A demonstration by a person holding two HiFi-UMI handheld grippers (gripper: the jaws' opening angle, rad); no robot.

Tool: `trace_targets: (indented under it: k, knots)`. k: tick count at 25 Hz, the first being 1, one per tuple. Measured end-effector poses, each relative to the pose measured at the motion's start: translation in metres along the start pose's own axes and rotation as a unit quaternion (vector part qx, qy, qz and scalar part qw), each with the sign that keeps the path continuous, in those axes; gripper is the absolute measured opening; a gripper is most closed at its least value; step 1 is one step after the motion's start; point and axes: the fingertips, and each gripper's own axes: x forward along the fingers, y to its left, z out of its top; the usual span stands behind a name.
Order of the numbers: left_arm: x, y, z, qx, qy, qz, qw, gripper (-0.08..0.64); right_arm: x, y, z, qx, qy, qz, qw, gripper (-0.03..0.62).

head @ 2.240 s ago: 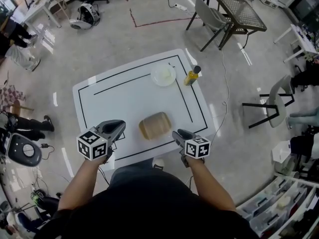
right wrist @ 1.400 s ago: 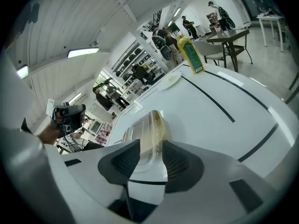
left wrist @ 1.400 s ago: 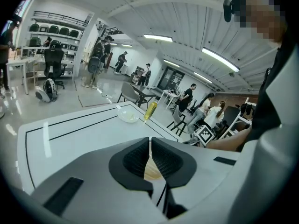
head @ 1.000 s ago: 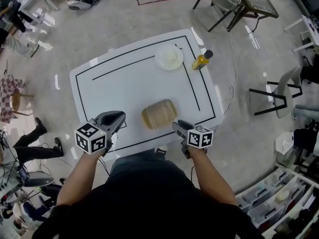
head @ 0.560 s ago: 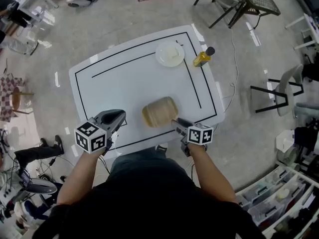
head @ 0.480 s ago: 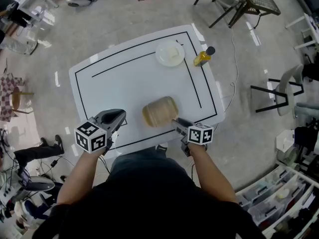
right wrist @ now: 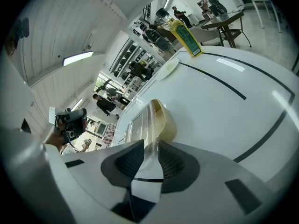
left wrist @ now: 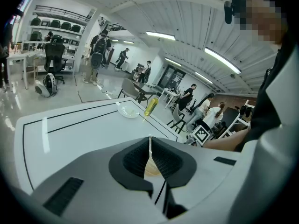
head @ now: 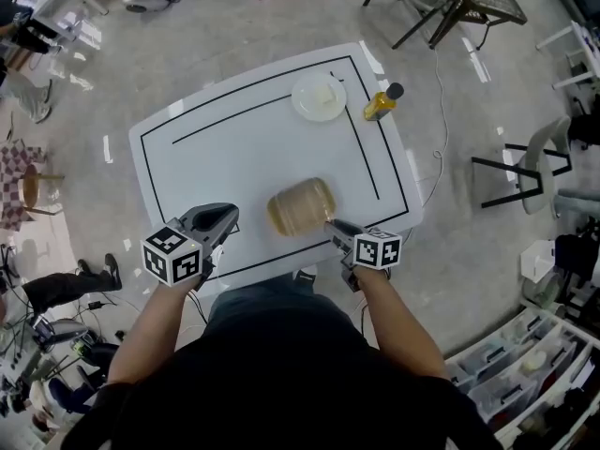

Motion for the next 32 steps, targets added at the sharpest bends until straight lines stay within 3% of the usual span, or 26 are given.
trace_targets:
  k: [32]
  knots:
    - [-0.021, -0.022, 0.002, 0.011, -0.020, -0.002, 0.9997, 0.034, -0.012, 0.024, -0.006, 0.001, -0.018, 0.016, 1.000, 0.061]
